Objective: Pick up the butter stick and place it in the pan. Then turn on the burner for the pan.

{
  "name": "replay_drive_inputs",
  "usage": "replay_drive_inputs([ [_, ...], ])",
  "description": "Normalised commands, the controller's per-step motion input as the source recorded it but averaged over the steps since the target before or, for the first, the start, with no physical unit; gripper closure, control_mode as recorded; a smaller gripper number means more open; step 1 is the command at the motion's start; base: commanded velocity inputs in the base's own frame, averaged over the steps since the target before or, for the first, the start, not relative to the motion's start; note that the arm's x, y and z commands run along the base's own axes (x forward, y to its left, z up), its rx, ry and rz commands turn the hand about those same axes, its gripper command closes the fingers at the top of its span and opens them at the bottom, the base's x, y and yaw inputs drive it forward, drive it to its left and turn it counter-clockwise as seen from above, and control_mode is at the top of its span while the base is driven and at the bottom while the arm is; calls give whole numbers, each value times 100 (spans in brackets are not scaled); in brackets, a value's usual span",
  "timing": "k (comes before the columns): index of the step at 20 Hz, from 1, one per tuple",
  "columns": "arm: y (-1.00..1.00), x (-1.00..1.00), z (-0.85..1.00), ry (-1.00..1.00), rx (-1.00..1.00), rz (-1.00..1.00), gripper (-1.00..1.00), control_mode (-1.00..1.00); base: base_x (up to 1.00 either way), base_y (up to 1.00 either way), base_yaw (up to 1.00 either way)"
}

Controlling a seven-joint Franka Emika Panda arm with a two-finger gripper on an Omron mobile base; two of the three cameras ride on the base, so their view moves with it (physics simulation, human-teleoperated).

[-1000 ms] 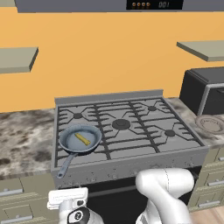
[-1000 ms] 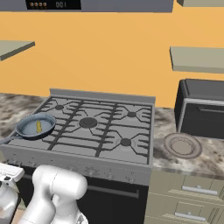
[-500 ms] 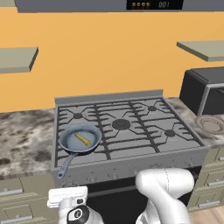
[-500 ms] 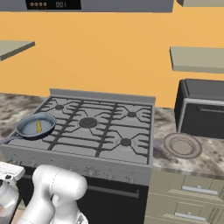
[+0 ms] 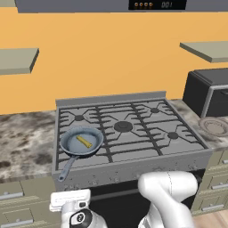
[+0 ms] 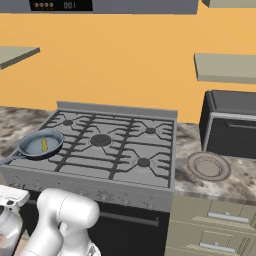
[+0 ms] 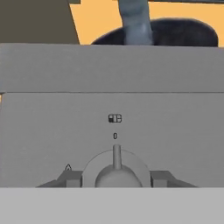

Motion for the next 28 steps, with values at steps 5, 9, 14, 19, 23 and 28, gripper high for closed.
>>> replay_drive_inputs([
  [5,-1,-16,0,0,-17,0,100,-100,0,0,0],
  [9,0,-20,0,0,-18,-1,100,-100,0,0,0],
  [14,0,-17,0,3,-18,-5,100,-100,0,0,0],
  [19,0,-11,0,6,-17,-7,100,-100,0,0,0],
  [23,0,-4,0,8,-17,-7,100,-100,0,0,0],
  [28,0,-3,0,8,-18,-6,100,-100,0,0,0],
])
